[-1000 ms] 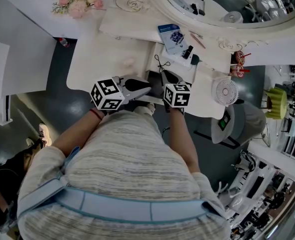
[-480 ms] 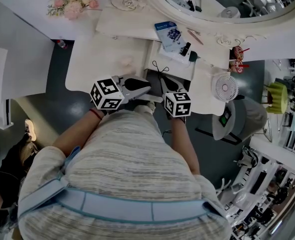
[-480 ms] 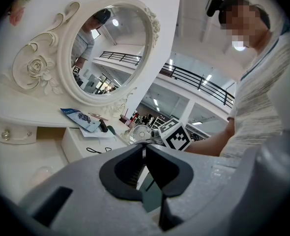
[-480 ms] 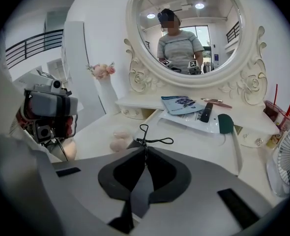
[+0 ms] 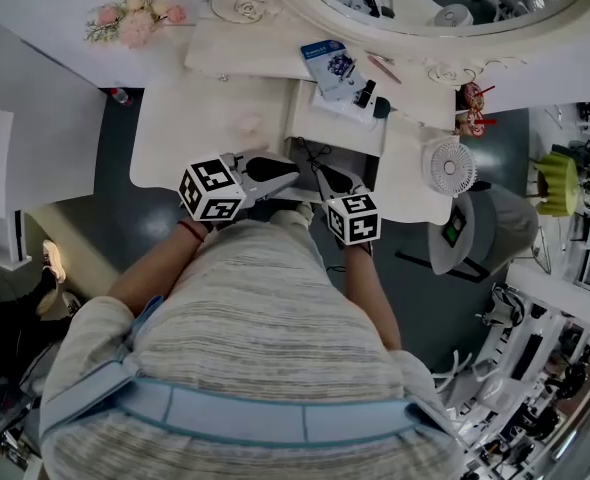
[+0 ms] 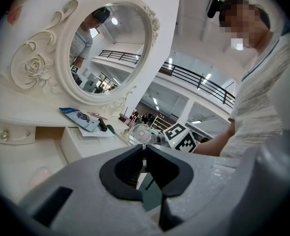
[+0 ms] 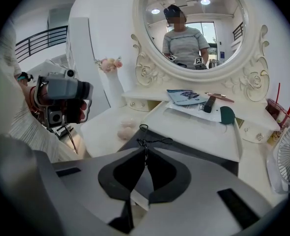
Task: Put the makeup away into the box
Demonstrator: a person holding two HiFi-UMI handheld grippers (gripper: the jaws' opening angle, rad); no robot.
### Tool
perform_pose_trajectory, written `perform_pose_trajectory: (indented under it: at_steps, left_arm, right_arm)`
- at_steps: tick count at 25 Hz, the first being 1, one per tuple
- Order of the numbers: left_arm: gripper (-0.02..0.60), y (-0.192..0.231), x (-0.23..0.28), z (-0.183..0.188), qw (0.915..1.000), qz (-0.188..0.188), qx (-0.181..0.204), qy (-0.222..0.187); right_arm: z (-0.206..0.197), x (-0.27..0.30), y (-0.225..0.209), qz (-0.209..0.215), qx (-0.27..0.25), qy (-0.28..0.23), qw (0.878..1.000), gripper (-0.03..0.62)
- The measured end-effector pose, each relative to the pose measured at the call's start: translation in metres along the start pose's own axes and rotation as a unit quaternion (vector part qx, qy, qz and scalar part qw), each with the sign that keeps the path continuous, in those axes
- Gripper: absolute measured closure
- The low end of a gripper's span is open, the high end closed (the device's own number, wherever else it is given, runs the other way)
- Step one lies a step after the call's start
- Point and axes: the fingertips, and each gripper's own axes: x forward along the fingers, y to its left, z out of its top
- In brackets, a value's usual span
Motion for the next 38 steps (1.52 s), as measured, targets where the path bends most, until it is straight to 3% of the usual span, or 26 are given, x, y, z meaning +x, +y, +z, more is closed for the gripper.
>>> perform_pose_trajectory:
  at_steps: [12, 31, 38]
  left_arm:
    - [0.565, -0.002, 0.001, -0.003, 1.0000, 0.000, -0.001, 0.004]
    - [0.565, 0.003, 0.000, -0.005, 0.9999, 0.008, -0.009, 0.007]
    - [0.565, 0.005, 0.000, -0.005, 0.9999, 0.010, -0.009, 0.007]
  right_arm:
    - [-0.025, 0.014, -0.003, 0.013, -0.010, 0.053, 0.998, 0.572]
    - [-0.033, 0.043, -0.011, 0.029, -0.031, 0.124, 0.991, 0.572]
    - [-0.031, 0.046, -0.012, 0.027, -0.047, 0.125, 0.991, 0.571]
